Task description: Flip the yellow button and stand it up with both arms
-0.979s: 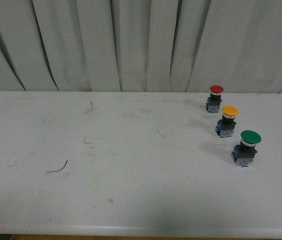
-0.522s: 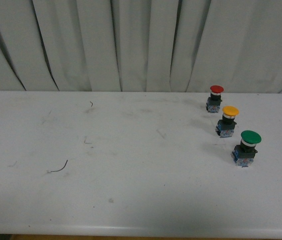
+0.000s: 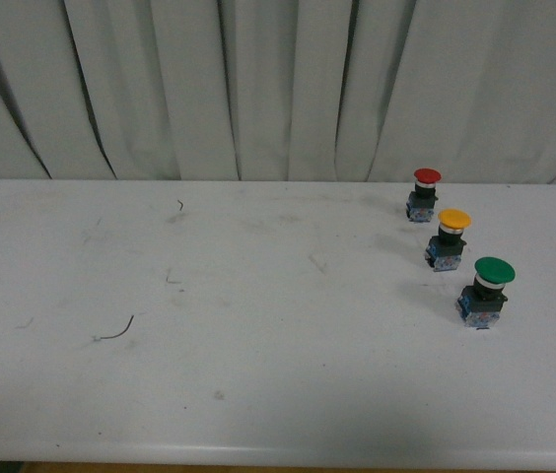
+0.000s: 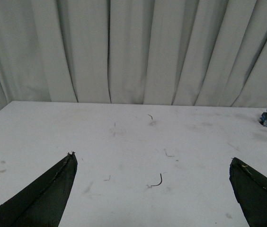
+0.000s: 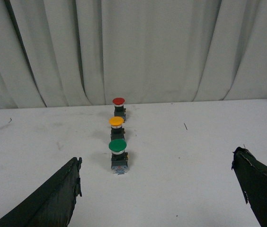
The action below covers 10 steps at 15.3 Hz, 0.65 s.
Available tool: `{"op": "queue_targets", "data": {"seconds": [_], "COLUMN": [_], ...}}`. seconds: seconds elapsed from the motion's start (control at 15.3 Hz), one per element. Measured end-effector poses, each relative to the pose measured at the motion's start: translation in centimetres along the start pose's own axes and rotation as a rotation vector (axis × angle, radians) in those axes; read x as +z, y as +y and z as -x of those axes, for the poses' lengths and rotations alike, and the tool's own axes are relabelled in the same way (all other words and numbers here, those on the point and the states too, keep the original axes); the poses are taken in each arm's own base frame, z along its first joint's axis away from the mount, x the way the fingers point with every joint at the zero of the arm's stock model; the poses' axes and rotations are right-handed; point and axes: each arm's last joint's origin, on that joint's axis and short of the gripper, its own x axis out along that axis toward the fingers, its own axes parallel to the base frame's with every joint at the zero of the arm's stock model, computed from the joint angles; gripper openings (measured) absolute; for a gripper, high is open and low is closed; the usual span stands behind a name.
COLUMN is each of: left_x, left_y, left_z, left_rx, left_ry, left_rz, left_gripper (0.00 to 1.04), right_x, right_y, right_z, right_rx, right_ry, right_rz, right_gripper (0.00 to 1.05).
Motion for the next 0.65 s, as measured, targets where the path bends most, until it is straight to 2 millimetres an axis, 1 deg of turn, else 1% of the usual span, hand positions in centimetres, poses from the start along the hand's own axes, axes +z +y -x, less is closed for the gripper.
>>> {"op": "queue_targets", "data": {"seconds": [0.65], "left_x": [0.00], "left_y": [0.00], "left_z": [0.00], "left_rx": [0.000], "left_ry": [0.000], "left_rz": [0.000], "left_gripper": [0.98], "right_x": [0.00], "right_y": [0.00], "right_z": [0.00], "right_rx": [0.000], "right_ry": [0.000], "right_rz": [0.000], "right_gripper": [0.98]}}
